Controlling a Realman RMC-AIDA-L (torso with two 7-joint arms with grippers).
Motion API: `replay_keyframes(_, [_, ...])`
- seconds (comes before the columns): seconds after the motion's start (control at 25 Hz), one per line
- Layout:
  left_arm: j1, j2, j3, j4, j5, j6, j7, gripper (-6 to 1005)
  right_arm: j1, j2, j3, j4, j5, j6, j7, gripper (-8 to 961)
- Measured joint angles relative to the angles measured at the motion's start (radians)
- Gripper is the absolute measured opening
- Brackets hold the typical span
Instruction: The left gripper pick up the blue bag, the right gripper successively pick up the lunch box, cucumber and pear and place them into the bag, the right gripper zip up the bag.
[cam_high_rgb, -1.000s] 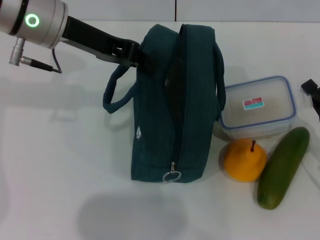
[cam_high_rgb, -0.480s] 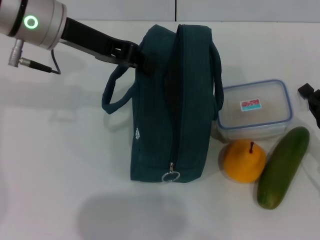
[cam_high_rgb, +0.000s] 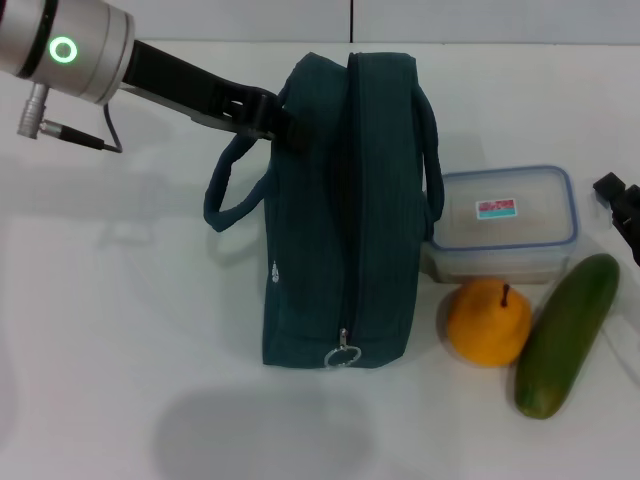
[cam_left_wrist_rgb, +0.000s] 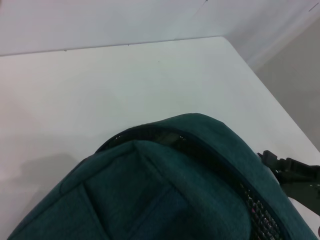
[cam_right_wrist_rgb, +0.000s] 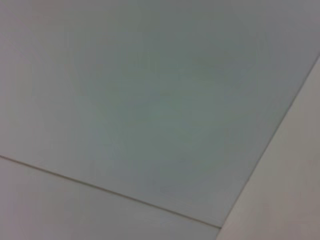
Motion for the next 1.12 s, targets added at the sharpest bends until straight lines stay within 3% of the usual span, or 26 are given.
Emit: replay_keyframes(1.12, [-0.003,-0.002,0.007,0.0,0.004,0.002,0.001,57,-0.073,-0.006,-0.041,-0.058,0.0,0.004,-0.011,199])
